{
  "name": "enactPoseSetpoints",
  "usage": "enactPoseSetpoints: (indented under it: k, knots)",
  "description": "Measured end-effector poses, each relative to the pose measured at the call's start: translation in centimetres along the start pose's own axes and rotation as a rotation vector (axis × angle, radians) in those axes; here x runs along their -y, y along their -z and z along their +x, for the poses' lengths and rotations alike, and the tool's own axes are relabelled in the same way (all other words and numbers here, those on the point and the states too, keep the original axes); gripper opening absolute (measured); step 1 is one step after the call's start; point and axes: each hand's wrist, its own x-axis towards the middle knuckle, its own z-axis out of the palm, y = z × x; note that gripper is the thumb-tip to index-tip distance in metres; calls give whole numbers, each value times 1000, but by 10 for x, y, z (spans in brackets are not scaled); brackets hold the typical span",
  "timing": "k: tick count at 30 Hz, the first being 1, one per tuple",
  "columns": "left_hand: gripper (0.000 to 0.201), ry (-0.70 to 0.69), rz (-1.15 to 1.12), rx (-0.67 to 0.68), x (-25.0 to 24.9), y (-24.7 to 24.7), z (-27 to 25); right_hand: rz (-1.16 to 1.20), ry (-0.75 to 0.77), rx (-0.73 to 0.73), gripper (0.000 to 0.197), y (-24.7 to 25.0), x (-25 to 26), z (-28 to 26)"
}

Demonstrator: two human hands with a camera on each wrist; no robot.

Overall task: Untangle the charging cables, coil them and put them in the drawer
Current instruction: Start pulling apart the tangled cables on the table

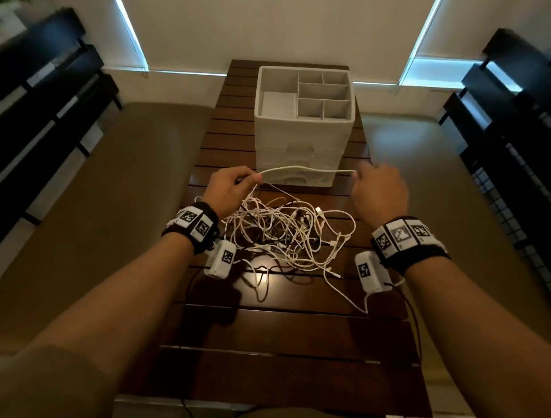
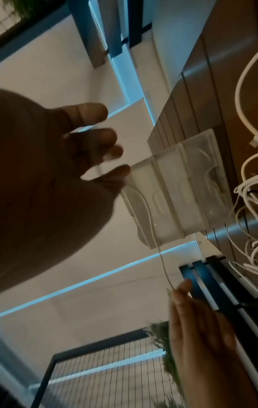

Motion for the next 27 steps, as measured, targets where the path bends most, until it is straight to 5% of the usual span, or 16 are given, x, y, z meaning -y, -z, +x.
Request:
enactPoseSetpoints:
  k: [4, 7, 9, 13, 15, 19, 27]
  knots:
    - [23, -96, 37, 177, -38, -2, -5, 80, 312, 81, 66, -12, 32, -13]
    - [17, -126, -138, 200, -60, -8, -16, 377, 464, 298, 39, -27, 55, -23]
    - [9, -90, -388, 100, -67, -11, -24, 574, 434, 228, 13, -37, 60, -29]
    - [14, 83, -948, 52, -64, -16, -36, 671, 414, 121, 17, -41, 67, -44]
    - [20, 135, -962, 54, -64, -24, -40, 678, 447, 132, 15, -41, 72, -48]
    - [40, 173, -998, 42, -75, -32, -46, 570, 511, 187, 40, -39, 76, -53]
    - [38, 299, -1342, -23, -81, -26, -56, 369, 623, 180, 34, -25, 78, -73]
